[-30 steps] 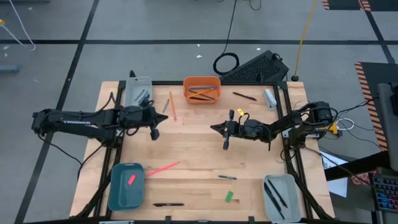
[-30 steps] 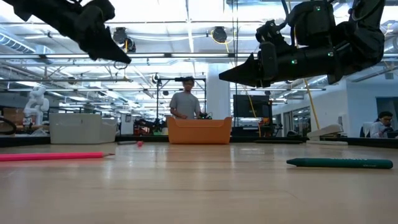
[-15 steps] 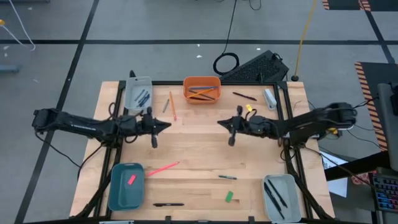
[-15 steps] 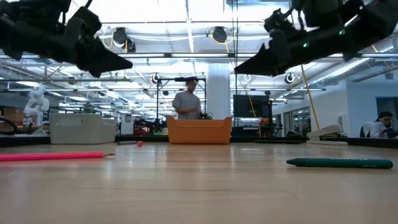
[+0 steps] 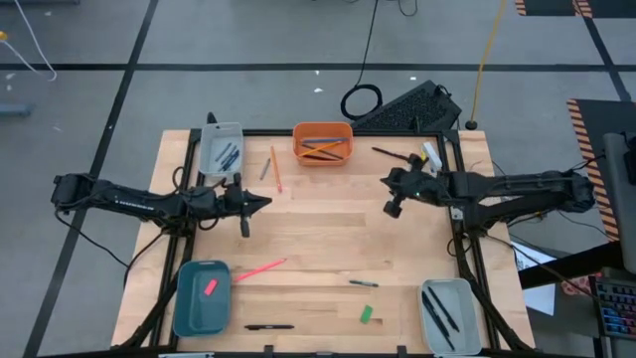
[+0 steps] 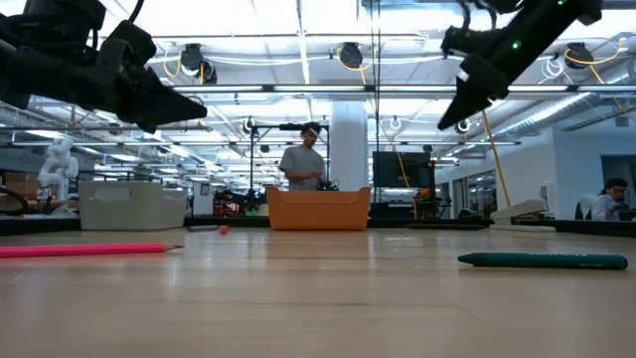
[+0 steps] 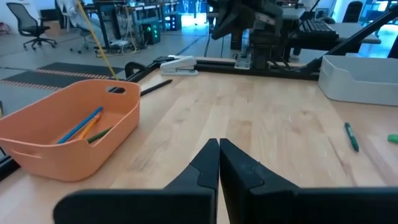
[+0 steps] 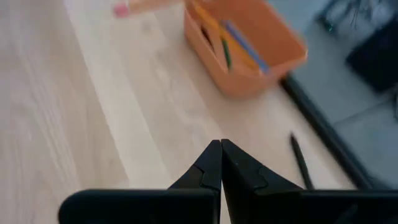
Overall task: Sort crayons/erasers/pens/pencils in bins
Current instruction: Put the green crayon into the top gray bin
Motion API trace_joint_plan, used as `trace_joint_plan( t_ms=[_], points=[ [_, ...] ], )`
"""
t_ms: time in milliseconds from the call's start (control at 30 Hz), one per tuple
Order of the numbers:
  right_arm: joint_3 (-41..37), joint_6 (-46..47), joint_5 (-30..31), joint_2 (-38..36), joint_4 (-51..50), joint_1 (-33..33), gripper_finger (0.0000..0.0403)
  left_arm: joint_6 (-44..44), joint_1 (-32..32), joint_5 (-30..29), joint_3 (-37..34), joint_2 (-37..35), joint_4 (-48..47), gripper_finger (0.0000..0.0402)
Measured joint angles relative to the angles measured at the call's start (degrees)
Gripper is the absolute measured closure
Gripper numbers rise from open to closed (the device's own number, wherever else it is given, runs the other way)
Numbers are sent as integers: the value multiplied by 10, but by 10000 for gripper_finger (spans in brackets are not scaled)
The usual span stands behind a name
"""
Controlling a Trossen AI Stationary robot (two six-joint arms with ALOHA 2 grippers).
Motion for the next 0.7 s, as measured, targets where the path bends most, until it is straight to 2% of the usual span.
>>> trace_joint_plan(
  t_ms=[133,233,500,700],
  points=[
    [17,22,-70,22,-53,-27,403,-3,0,0,0,0,5,389],
    [18,45,-142,52,-52,5,403,-6,0,0,0,0,4,398],
    [19,184,-141,165,-33,190,403,-6,0,-2,0,0,3,386],
    [70,260,-125,243,-45,299,403,-7,0,-1,0,0,1,398]
  ],
)
